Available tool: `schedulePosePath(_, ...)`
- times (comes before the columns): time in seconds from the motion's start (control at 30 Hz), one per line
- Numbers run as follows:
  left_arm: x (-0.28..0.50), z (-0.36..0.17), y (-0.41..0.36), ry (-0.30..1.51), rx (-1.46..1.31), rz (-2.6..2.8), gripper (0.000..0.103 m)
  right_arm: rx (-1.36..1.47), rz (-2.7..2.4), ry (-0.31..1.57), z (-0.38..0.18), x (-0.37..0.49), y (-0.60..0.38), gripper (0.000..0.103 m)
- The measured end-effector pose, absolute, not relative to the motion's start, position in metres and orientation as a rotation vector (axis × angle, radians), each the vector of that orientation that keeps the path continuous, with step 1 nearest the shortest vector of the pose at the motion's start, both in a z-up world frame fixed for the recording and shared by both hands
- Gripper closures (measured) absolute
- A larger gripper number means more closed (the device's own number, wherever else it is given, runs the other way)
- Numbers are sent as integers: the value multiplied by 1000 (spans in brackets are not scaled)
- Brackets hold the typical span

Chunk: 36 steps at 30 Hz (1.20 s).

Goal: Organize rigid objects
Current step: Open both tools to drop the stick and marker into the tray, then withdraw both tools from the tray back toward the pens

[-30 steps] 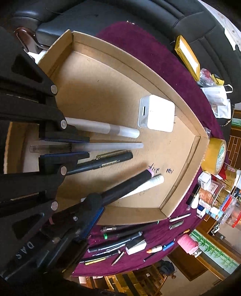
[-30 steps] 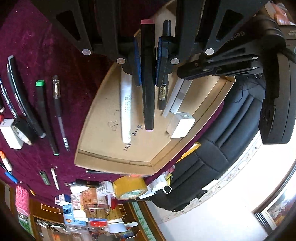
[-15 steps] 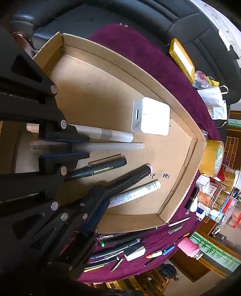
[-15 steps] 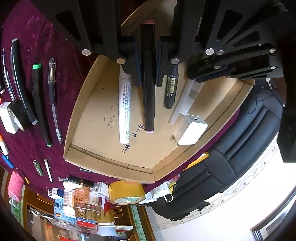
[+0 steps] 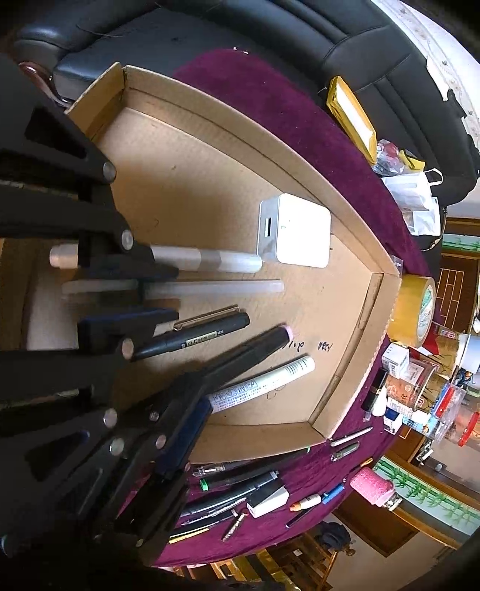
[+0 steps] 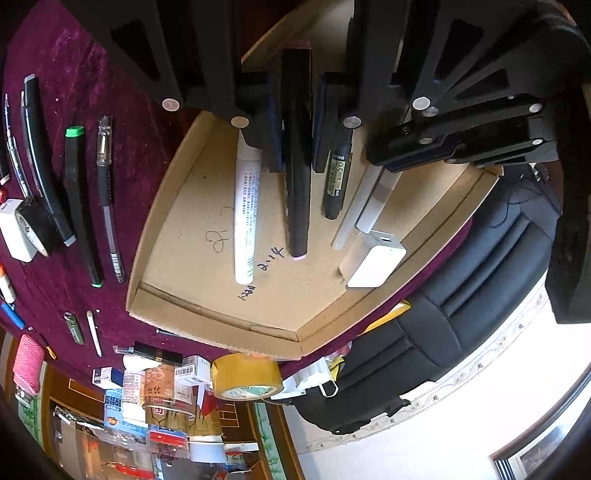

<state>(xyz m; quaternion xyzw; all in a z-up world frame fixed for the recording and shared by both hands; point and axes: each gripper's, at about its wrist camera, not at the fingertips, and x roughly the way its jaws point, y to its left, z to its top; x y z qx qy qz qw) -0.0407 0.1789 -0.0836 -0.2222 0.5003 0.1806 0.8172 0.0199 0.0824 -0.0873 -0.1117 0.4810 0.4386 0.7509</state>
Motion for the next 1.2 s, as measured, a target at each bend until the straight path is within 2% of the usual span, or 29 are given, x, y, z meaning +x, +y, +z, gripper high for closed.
schedulePosePath(0.03,-42,-83,179,1057,-477,385,75,-242,955,1049,-85,20,80,86)
schedulePosePath(0.1,-46,-78,178,1022,-489,384,57,-215,963,1042,-79,21,70,86)
schedulePosePath(0.23,-48,-65,164,971,-467,346,54,-118,987,1048,-63,25,43,79)
schedulePosePath(0.3,-46,-58,152,950,-455,311,47,-68,987,1042,-55,25,24,77)
schedulePosePath(0.33,-45,-54,145,940,-445,294,46,-49,987,1040,-52,25,16,72)
schedulePosePath(0.37,-43,-52,139,934,-436,281,45,-29,984,1040,-49,25,8,65)
schedulePosePath(0.5,-36,-44,107,928,-400,212,41,30,939,1033,-40,26,-31,61)
schedulePosePath(0.63,-28,-44,80,936,-380,162,40,34,871,1026,-42,26,-62,52)
schedulePosePath(1.2,21,-66,-6,1031,-241,113,39,63,657,1032,-62,36,-163,51)
